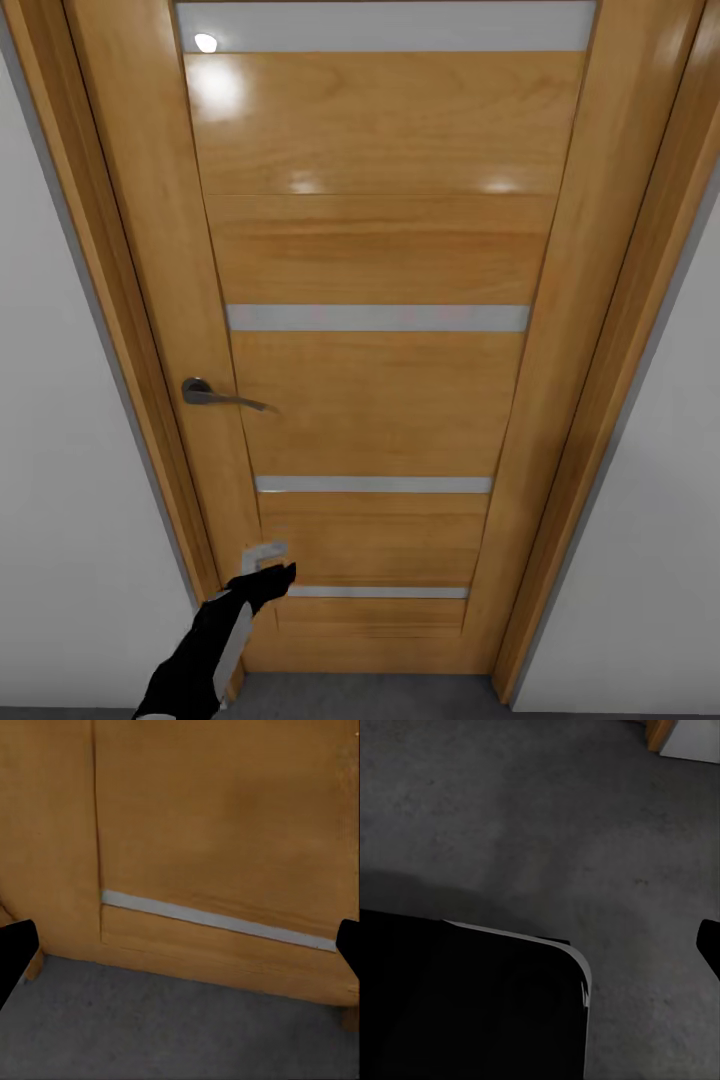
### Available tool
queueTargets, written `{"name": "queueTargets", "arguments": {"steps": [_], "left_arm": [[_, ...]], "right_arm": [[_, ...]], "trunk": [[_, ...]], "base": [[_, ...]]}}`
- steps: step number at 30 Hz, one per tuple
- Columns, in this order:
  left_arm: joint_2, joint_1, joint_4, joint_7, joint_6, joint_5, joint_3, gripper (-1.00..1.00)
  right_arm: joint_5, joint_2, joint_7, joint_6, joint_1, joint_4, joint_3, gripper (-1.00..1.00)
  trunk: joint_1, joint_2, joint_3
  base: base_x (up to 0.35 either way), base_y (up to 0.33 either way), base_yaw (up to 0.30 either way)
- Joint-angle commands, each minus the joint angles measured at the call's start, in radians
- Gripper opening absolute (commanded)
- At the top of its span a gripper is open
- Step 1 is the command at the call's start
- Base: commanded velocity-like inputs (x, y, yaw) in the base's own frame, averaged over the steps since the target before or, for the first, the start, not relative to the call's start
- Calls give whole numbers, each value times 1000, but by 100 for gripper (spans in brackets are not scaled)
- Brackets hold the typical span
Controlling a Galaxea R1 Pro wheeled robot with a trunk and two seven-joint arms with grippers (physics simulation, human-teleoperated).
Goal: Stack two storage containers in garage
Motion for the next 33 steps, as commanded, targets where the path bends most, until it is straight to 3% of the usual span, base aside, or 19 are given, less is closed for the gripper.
{"name": "queueTargets", "arguments": {"steps": [1,5,9,17,19,24,33], "left_arm": [[-17,-54,50,3,5,7,2,100],[-31,-167,146,2,4,7,2,100],[-31,-218,171,2,1,5,2,100],[-23,-275,250,4,-3,3,3,100],[-3,-290,279,3,-12,6,5,100],[19,-296,311,1,-97,7,8,100],[13,-297,345,-4,-143,12,7,100]], "right_arm": [[2,0,1,-4,-1,1,0,100],[0,-1,1,-3,-1,1,0,100],[-2,-2,0,-2,-1,2,0,100],[-5,-2,-2,-2,-1,2,-1,100],[-5,-2,-2,-2,-1,2,-1,100],[-7,-2,-1,-2,-1,2,-2,100],[-7,-2,0,-2,-1,3,-2,100]], "trunk": [[0,-1,-1],[0,-1,-1],[0,-1,-1],[0,-1,-1],[0,-1,-1],[0,-1,-1],[0,-1,-1]], "base": [[0,0,0],[0,0,0],[0,0,0],[0,0,0],[0,0,0],[0,0,0],[160,0,0]]}}
